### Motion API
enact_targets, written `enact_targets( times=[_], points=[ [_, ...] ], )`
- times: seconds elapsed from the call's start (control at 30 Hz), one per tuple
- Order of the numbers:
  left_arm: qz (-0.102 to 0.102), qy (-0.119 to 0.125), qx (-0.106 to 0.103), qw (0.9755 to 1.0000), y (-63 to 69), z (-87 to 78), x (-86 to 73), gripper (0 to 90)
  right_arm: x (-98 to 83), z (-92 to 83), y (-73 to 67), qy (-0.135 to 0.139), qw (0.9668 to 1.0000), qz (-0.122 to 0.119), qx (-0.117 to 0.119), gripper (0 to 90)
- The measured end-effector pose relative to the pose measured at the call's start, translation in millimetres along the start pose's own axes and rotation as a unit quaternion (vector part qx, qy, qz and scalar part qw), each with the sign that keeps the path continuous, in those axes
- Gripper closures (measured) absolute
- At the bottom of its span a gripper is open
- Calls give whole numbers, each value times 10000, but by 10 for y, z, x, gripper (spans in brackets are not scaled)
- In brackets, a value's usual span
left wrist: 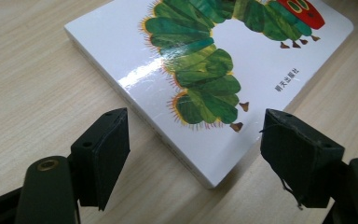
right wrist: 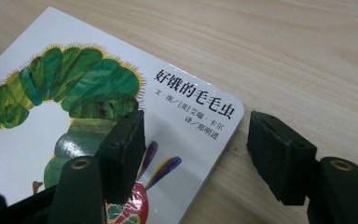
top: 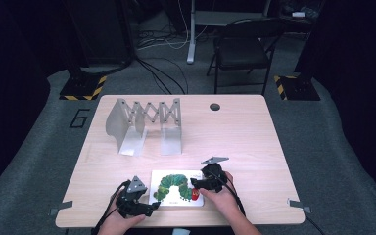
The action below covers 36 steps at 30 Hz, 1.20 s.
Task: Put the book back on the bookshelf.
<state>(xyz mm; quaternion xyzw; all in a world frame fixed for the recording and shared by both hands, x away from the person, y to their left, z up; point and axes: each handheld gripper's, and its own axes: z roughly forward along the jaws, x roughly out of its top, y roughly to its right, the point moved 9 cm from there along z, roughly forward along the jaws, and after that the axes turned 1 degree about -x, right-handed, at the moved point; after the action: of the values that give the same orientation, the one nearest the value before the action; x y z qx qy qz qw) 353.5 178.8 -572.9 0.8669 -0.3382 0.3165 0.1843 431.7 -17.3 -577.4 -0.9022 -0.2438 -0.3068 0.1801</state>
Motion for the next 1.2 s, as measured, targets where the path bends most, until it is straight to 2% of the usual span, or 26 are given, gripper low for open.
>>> enact_targets(
  times=[0.03, 0.1, 0.2, 0.23, 0.37, 0.4, 0.43, 0.7, 0.77, 0.93, 0.97, 1.13, 1.17, 1.2],
  points=[
    [-35, 8, -23, 10000, 31, 3, -7, 231, 4, 4, -1, 19, 10000, 13, 4, 368],
    [48, -14, -52, 10000, 51, 10, -15, 230, -2, -1, -6, -48, 10000, 51, 24, 368],
    [101, -98, 39, 9999, 69, 41, -44, 230, 1, 3, -15, -69, 9999, 124, 22, 368],
    [106, -120, 53, 9999, 74, 56, -51, 230, 14, 12, -1, -25, 10000, 9, 24, 368],
    [191, -127, 132, 9996, 80, 93, -59, 230, 23, 21, -6, -43, 10000, 14, 44, 357],
    [155, -120, 157, 9997, 95, 104, -62, 223, 22, 24, -24, -65, 9999, 147, 56, 348],
    [250, -150, 207, 9994, 85, 104, -63, 219, 33, 36, -18, -17, 9999, 120, 75, 344],
    [153, -84, 242, 9996, 104, 124, -64, 202, 52, 61, -21, 23, 9999, 50, 111, 334],
    [198, -79, 304, 9993, 102, 127, -65, 193, 58, 69, -17, 50, 9999, -2, 107, 333],
    [153, -74, 302, 9994, 108, 129, -63, 188, 54, 66, -37, -19, 9999, 117, 109, 331],
    [156, -57, 329, 9993, 105, 131, -60, 188, 57, 67, -29, -22, 9999, 40, 115, 331],
    [59, -1, 341, 9994, 142, 154, -54, 186, 64, 66, -12, -35, 9999, 57, 79, 329],
    [146, -38, 378, 9992, 135, 149, -54, 186, 65, 66, -3, -32, 10000, 44, 73, 329],
    [127, 12, 365, 9993, 146, 160, -47, 186, 68, 67, 4, -15, 10000, 50, 72, 329]
  ],
)
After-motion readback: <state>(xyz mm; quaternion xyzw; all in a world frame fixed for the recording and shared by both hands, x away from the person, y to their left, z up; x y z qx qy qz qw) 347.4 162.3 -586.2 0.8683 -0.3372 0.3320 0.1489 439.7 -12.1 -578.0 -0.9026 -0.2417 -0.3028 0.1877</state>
